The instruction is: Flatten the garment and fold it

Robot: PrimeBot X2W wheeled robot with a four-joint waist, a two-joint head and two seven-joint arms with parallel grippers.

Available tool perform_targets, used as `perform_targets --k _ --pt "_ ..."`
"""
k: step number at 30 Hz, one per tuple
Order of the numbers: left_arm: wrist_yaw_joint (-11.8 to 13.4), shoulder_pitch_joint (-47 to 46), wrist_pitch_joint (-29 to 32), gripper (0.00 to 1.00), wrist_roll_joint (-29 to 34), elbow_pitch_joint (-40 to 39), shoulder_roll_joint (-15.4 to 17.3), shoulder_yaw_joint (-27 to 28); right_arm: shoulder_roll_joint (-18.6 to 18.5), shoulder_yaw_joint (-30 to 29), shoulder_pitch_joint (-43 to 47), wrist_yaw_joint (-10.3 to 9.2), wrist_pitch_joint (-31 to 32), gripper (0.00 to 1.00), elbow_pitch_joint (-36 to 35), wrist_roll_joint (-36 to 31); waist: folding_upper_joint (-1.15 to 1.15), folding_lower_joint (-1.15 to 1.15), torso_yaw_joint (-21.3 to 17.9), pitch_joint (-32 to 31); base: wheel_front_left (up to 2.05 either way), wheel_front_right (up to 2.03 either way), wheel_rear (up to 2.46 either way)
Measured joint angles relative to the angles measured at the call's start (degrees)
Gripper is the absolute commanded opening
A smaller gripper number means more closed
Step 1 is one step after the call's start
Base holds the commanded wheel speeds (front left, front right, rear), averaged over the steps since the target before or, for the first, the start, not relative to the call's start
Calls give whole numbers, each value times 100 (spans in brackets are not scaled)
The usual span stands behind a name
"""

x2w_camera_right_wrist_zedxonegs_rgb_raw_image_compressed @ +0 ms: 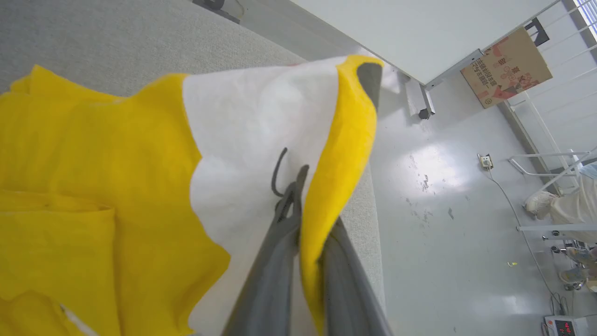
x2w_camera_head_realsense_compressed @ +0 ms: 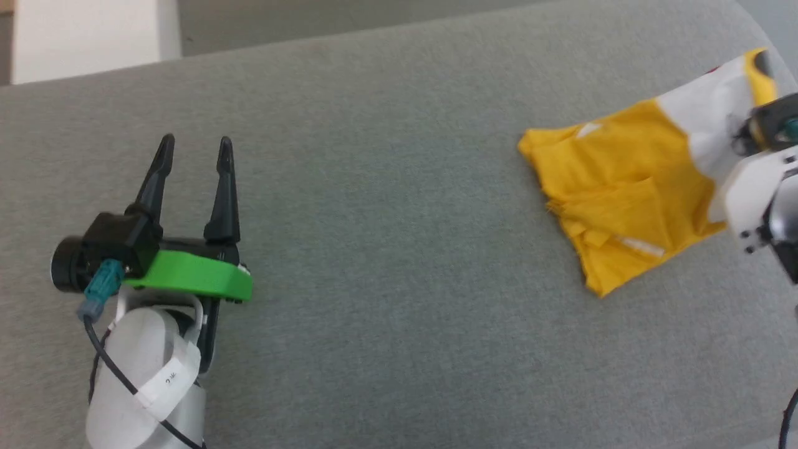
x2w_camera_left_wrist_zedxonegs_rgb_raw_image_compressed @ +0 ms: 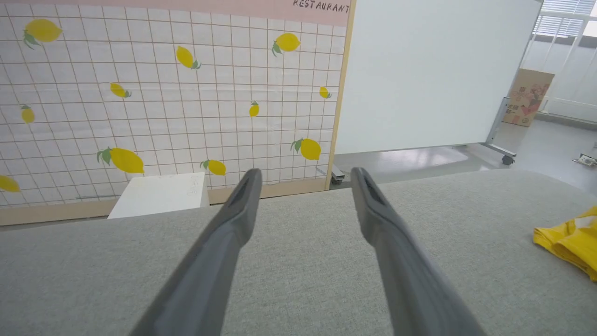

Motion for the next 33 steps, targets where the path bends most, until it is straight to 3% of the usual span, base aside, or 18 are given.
perform_targets --k 13,23,24,27,33 --pt "0 -407 416 100 59 -511 416 -165 11 -1506 -890 -1 -1088 0 1128 -1102 0 0 -457 1090 0 0 0" --pt "10 -432 509 100 58 -673 483 -196 240 -2505 -1189 -1 -1553 0 1583 -1931 0 0 -259 1455 0 0 0" --pt "11 -432 502 100 57 -666 485 -198 257 -2561 -1195 -1 -1600 16 1615 -1968 0 0 -231 1451 0 0 0" --pt "26 -425 406 100 32 -569 461 -208 282 -2758 -1199 -1 -1617 100 1782 -2150 0 1 -160 1379 0 0 0" --pt "38 -324 168 100 -80 -140 230 -299 233 -3218 -1074 -1 -1756 100 2024 -2208 0 0 -40 986 0 0 0"
